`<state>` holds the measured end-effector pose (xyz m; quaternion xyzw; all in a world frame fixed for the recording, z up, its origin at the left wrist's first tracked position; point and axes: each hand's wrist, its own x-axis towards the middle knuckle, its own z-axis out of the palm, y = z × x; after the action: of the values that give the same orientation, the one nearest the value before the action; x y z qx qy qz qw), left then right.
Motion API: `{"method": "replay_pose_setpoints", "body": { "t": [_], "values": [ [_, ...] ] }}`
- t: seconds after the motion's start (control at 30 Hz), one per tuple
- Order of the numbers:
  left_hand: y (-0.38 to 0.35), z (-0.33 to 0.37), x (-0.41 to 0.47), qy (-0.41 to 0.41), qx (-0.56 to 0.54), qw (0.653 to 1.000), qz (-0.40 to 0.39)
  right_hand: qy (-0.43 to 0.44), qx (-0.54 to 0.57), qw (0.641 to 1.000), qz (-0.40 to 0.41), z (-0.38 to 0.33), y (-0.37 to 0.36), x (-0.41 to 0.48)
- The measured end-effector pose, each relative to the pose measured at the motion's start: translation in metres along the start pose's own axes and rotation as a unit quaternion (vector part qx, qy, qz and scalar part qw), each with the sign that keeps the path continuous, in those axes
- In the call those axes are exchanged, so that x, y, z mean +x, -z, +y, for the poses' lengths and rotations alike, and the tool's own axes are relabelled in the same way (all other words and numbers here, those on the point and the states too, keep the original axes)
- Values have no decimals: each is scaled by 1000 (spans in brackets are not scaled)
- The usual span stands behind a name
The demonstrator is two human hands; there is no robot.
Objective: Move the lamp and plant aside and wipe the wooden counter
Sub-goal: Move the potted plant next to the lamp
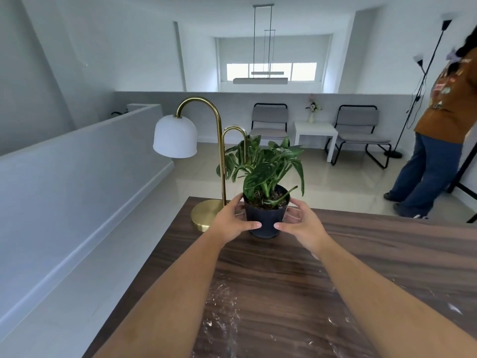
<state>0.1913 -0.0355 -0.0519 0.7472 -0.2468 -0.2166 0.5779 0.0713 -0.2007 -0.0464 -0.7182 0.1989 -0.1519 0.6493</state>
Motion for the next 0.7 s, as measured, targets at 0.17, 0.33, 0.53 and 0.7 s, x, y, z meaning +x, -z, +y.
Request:
{"method": "replay_pose_setpoints", "body": {
  "t": [0.17, 0.33, 0.53, 0.7],
  "values": [
    [3, 17, -60, 22, 71, 995, 64, 14, -101, 993, 53, -3, -17, -47],
    [24, 18, -164, 30, 199, 964, 173, 49, -147, 984, -85, -5, -64, -111],
    [66, -7, -291, 132, 321, 900, 263, 152, -264, 931, -203, -5, -125, -191],
    [60, -31, -366, 212, 418, 849, 244, 195, -401, 856, -262, -2, -155, -240]
  ]
}}
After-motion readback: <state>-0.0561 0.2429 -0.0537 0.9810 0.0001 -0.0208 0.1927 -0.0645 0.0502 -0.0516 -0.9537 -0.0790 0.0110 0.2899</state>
